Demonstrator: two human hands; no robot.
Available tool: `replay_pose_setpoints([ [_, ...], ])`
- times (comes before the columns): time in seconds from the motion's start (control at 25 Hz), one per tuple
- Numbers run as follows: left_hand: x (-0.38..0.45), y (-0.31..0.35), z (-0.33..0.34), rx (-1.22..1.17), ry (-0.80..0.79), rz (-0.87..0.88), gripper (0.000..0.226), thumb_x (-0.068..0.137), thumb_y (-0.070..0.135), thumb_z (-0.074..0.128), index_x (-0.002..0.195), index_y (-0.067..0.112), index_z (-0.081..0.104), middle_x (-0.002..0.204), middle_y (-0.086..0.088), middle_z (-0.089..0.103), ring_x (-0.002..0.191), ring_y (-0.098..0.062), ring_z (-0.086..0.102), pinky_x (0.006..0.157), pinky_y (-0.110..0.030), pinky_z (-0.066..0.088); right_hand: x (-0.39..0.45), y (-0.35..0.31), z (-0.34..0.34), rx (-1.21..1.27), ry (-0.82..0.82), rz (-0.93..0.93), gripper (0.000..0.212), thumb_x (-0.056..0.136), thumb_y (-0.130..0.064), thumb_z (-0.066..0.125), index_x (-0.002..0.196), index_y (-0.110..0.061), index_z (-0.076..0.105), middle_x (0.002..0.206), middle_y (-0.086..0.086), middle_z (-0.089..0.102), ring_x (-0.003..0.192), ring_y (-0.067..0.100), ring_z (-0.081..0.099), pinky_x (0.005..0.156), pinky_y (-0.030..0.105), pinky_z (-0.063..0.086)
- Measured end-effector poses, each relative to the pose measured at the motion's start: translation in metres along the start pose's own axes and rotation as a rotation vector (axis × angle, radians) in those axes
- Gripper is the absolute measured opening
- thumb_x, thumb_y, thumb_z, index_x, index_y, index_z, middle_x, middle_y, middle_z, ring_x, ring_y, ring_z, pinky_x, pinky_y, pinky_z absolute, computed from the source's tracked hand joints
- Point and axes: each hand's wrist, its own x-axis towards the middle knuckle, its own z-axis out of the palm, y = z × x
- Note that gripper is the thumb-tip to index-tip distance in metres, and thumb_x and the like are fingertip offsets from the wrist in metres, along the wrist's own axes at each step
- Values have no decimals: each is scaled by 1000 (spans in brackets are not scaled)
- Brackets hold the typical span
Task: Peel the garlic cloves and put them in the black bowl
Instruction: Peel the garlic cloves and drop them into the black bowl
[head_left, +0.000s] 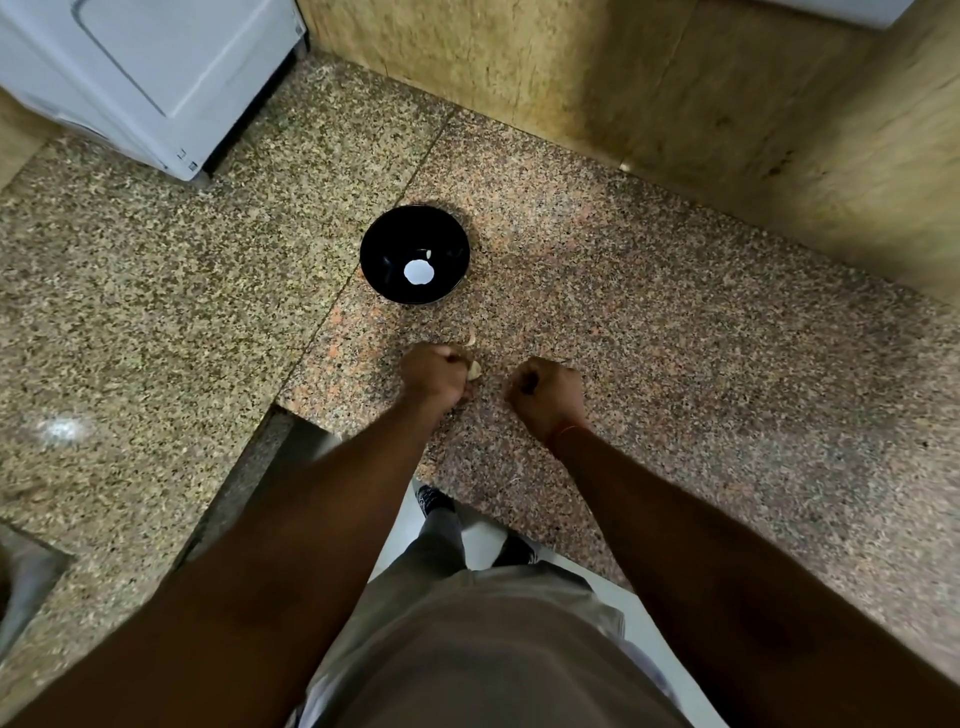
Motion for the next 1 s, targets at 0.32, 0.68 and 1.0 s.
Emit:
replay_pose_setpoints([
  [0.32, 0, -11, -22, -142, 59, -10, 16, 78, 16, 85, 64, 18, 78, 60, -17, 70, 49, -30, 65, 55, -58, 60, 50, -50, 10, -396, -192, -299, 49, 94, -8, 60, 136, -32, 60, 128, 3, 57, 104, 29, 66, 86, 44, 61],
  [0.68, -15, -7, -21, -161, 75, 0, 8, 83, 7, 74, 82, 13, 69, 81, -18, 73, 73, -40, 73, 62, -47, 63, 33, -32, 9, -504, -205, -312, 18, 96, -4, 52, 97, -11, 67, 102, 9, 63, 90, 27, 65, 76, 41, 59],
  [1.0, -28, -36, -6, 23, 162, 206, 32, 76, 18, 64, 82, 49, 64, 68, -1, 70, 63, -27, 72, 65, -44, 62, 41, -38, 9, -397, -219, -284, 45, 94, -12, 59, 138, -23, 56, 132, 7, 53, 108, 34, 63, 89, 48, 59],
])
